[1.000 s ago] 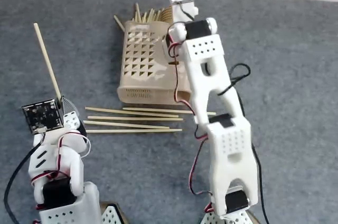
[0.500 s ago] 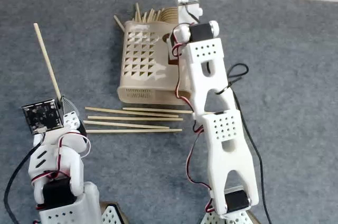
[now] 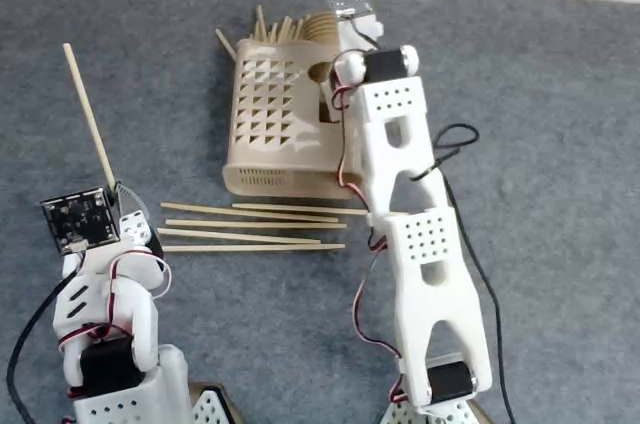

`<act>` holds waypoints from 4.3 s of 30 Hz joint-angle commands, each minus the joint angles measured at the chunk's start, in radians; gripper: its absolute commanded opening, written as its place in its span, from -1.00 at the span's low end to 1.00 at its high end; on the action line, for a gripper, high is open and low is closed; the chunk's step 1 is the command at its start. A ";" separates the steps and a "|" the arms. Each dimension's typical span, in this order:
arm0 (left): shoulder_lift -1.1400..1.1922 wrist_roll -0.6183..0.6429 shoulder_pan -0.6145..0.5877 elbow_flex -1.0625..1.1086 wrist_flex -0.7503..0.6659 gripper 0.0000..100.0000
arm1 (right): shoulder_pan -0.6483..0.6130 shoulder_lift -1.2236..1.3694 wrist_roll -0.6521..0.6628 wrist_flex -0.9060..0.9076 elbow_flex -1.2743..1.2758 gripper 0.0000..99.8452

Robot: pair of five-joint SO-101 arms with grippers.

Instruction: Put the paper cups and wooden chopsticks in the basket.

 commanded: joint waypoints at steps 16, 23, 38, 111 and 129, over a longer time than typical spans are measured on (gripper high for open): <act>-0.008 -0.008 -0.013 -0.012 -0.012 -0.98 | -0.008 0.022 -0.002 -0.163 -0.030 -0.99; -0.008 -0.008 -0.013 -0.008 -0.015 -0.98 | -0.013 0.108 -0.034 -0.127 -0.321 -0.99; -0.007 -0.009 -0.013 -0.007 -0.018 -0.98 | 0.001 0.005 -0.083 -0.151 -0.343 -0.99; -0.005 -0.009 -0.012 -0.007 -0.014 -0.98 | -0.007 -0.275 0.164 0.110 -0.335 -0.38; -0.005 -0.009 -0.013 -0.008 -0.014 -0.98 | 0.064 -0.002 0.164 0.061 -0.335 -0.20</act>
